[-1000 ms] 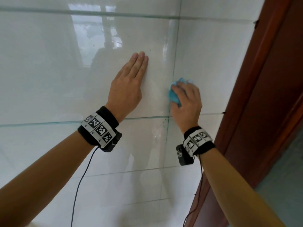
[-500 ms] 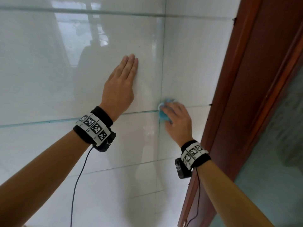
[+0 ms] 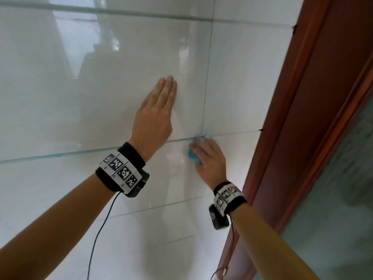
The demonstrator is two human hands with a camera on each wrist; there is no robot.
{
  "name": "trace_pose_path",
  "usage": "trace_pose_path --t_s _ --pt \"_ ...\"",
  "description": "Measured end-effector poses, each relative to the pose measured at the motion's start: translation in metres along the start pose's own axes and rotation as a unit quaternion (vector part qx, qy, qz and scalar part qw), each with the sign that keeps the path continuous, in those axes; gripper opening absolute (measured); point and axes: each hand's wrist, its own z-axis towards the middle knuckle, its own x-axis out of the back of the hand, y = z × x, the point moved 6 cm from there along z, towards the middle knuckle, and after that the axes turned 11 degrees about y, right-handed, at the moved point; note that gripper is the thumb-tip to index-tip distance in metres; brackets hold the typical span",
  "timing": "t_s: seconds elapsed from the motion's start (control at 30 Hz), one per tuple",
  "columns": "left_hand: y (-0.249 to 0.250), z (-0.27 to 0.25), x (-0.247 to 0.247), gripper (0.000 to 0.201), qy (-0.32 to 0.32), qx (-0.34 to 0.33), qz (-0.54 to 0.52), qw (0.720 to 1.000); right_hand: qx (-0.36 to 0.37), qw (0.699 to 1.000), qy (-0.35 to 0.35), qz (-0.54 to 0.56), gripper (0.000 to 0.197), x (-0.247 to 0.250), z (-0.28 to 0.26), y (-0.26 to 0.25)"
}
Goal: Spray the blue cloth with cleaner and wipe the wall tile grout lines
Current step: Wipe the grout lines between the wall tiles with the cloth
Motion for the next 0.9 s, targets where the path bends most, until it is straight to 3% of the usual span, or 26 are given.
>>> trace_pose_path --t_s 0.07,0.1,0.17,0.2,0.23,0.3,0.33,0.37,0.4,0.57,0.63,0.77,0.8,0.9 --pt "0.005 -0.009 0.004 0.071 0.0 0.009 -0.019 1.0 0.009 0.999 -0.048 -0.001 0.055 0.001 -0.03 -0.002" --pt "0.01 -0.018 0.005 0.071 0.003 0.011 -0.033 0.999 -0.033 0.999 -0.041 0.01 0.053 0.007 -0.04 0.003" --pt "0.024 -0.046 0.003 0.071 0.001 0.004 -0.065 0.998 -0.181 0.983 0.023 0.03 0.043 0.022 -0.059 0.017" --pt "0.031 -0.064 0.0 0.07 -0.006 -0.001 -0.076 0.997 -0.274 0.958 0.07 0.039 0.037 0.027 -0.073 0.029" --pt "0.036 -0.084 -0.004 0.07 -0.018 -0.005 -0.084 0.996 -0.38 0.916 0.118 0.059 0.029 0.029 -0.091 0.042" --pt "0.04 -0.125 -0.016 0.069 -0.05 0.001 -0.091 0.995 -0.591 0.769 0.198 0.145 0.02 0.027 -0.13 0.063" --pt "0.039 -0.143 -0.023 0.07 -0.068 0.008 -0.089 0.994 -0.663 0.691 0.223 0.182 0.022 0.022 -0.149 0.065" --pt "0.036 -0.159 -0.03 0.071 -0.085 0.015 -0.083 0.993 -0.705 0.639 0.236 0.2 0.023 0.016 -0.164 0.063" --pt "0.033 -0.172 -0.035 0.072 -0.097 0.022 -0.076 0.992 -0.725 0.612 0.245 0.202 0.023 0.01 -0.174 0.059" --pt "0.027 -0.196 -0.048 0.077 -0.126 0.031 -0.043 0.991 -0.765 0.538 0.273 0.227 0.027 -0.024 -0.198 0.024" --pt "0.026 -0.197 -0.051 0.081 -0.139 0.031 -0.03 0.989 -0.77 0.523 0.303 0.205 0.026 -0.033 -0.202 0.015" --pt "0.024 -0.2 -0.052 0.082 -0.15 0.037 -0.018 0.988 -0.751 0.55 0.327 0.164 0.022 -0.036 -0.194 0.009" --pt "0.024 -0.2 -0.053 0.081 -0.147 0.038 -0.017 0.988 -0.735 0.574 0.324 0.16 0.021 -0.037 -0.183 0.006" --pt "0.026 -0.199 -0.052 0.079 -0.143 0.046 -0.017 0.989 -0.639 0.692 0.3 0.151 0.022 -0.033 -0.129 -0.01"
